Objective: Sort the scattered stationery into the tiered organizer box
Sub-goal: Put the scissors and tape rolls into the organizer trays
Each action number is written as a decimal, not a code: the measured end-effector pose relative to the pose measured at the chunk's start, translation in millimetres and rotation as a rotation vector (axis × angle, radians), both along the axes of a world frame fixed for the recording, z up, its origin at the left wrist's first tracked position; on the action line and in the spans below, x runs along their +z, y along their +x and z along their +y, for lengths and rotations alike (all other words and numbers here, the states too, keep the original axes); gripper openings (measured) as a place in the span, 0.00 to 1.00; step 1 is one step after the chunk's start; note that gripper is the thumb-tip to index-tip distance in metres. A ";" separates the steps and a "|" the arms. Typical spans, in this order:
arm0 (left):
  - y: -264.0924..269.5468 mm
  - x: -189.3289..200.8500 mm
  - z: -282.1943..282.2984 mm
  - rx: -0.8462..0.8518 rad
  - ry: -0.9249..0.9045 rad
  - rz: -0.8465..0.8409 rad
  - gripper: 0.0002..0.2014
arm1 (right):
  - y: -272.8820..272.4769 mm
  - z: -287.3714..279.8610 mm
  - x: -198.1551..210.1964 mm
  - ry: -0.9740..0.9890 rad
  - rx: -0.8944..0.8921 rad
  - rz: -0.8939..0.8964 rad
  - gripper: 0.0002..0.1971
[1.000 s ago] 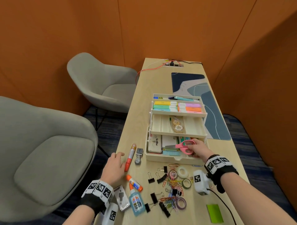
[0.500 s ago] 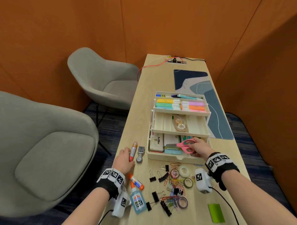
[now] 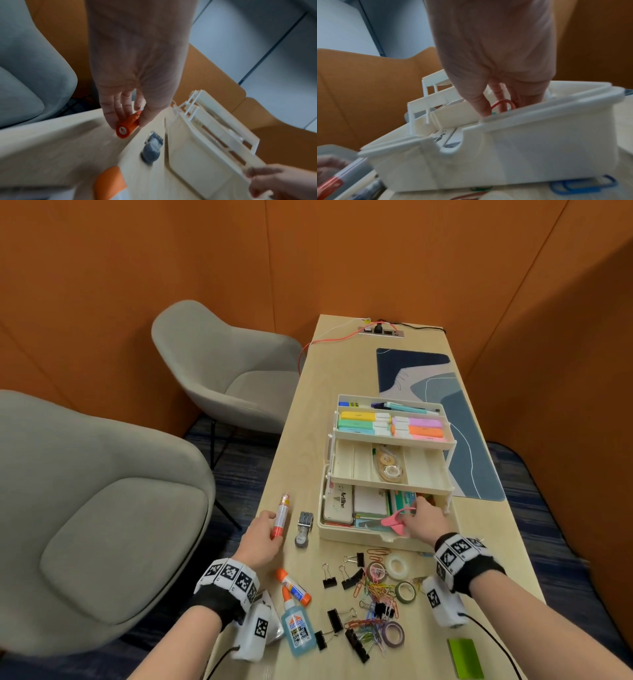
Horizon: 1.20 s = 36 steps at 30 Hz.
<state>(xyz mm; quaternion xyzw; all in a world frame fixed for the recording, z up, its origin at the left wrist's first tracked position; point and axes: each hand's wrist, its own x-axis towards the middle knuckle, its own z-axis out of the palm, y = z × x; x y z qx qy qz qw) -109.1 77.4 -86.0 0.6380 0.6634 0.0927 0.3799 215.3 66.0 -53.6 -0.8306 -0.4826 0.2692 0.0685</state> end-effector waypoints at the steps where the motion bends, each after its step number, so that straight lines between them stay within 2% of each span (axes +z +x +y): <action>1: -2.2 3.7 -0.9 0.011 0.011 -0.030 0.21 | -2.2 -3.3 0.2 0.016 0.013 -0.010 0.12; 3: -5.3 12.9 -5.5 0.028 0.041 -0.091 0.19 | -5.6 -11.8 4.0 0.050 0.037 -0.047 0.11; 5: -6.0 25.0 -13.0 0.024 0.069 -0.141 0.18 | -9.5 -24.2 10.7 0.103 0.072 -0.073 0.15; 8: -0.2 43.2 -28.2 -0.041 0.143 -0.199 0.16 | -19.3 -52.9 17.3 0.335 0.157 -0.040 0.15; 11: 21.2 61.3 -41.0 -0.210 0.224 -0.203 0.15 | -23.3 -85.2 16.5 0.532 0.171 0.001 0.15; 15: 71.1 68.6 -29.5 -0.520 0.382 -0.033 0.22 | -21.0 -121.9 12.4 0.574 0.081 0.038 0.17; 17: 100.4 70.5 -15.1 -0.624 0.454 0.056 0.25 | -17.1 -132.0 12.0 0.566 0.070 0.023 0.16; 20: 133.1 77.0 4.0 -0.679 0.471 0.148 0.27 | -5.6 -117.5 19.7 0.534 0.089 -0.113 0.16; 24: 149.2 73.3 17.2 -0.765 0.406 0.340 0.23 | 8.5 -61.5 30.3 0.300 0.104 -0.237 0.17; 27: 147.8 68.3 20.9 -0.789 0.372 0.451 0.19 | 6.5 -32.1 25.8 0.150 0.229 -0.366 0.14; 31: 137.9 62.9 24.1 -0.748 0.301 0.497 0.21 | 3.2 -16.2 14.7 0.079 0.278 -0.469 0.14; 36: 135.1 59.5 31.5 -0.719 0.281 0.500 0.20 | 6.7 -10.8 8.1 0.103 0.306 -0.449 0.15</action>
